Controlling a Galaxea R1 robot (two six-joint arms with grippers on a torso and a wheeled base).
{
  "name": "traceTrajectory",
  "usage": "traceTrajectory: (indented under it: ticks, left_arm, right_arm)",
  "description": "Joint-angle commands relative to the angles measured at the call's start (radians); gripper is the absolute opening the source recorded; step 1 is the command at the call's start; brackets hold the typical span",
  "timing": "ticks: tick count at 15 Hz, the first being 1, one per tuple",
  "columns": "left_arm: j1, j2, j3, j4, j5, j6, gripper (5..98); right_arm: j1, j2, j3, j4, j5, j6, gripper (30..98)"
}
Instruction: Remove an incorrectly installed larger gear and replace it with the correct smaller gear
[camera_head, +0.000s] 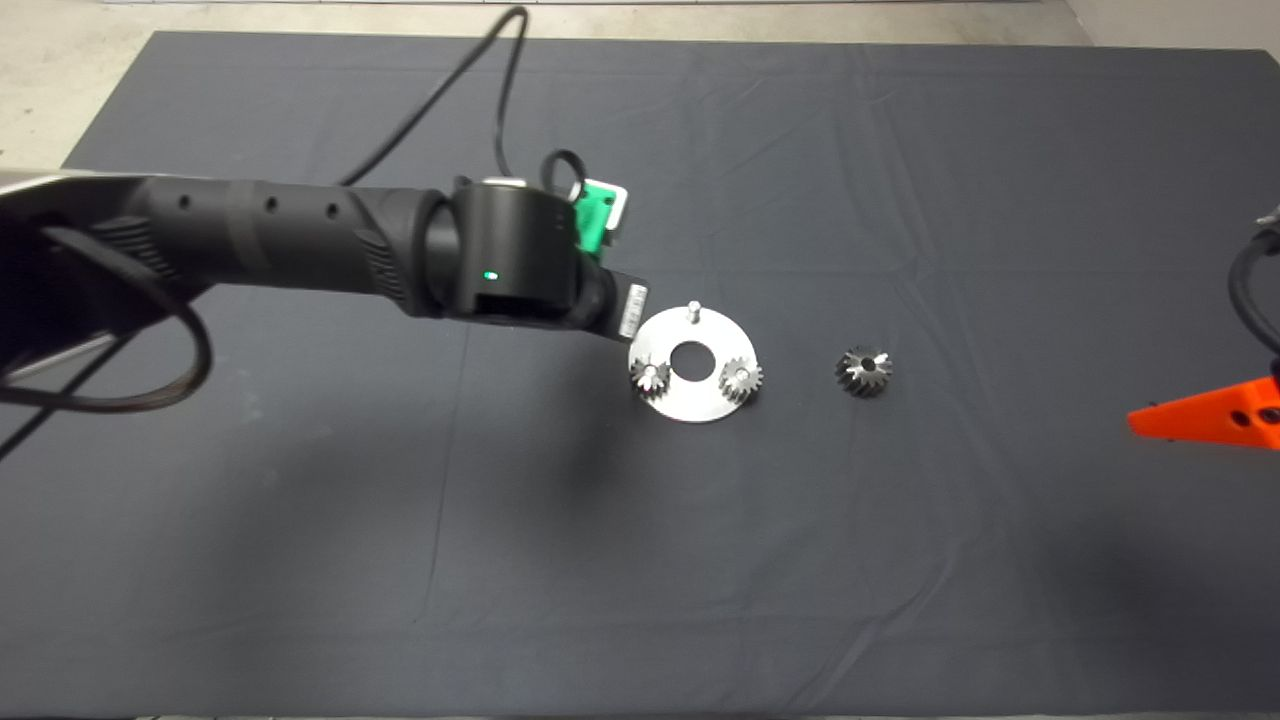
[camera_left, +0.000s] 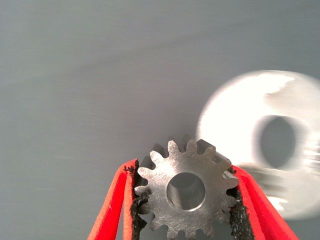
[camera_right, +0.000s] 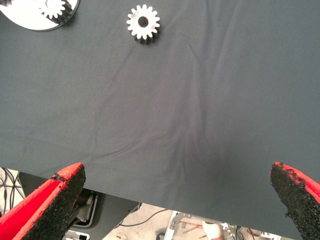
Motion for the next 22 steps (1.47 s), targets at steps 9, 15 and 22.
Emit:
traceTrajectory:
  ticks: [9,15,22]
  left_arm:
    - [-0.024,0.234,-0.356,-0.050,-0.094,-0.004,32.1]
    - [-0.021,0.239,-0.408,-0.052,-0.190,0.123,31.9]
    - [-0.018,0.242,-0.424,-0.080,-0.236,0.220,31.8]
  right_arm:
    - [0.020,-0.010,0.004,0.032,-0.039,0.006,97.7]
    - [0.020,-0.009,0.004,0.032,-0.039,0.006,97.7]
    - [0.020,-0.009,0.004,0.032,-0.039,0.008,97.7]
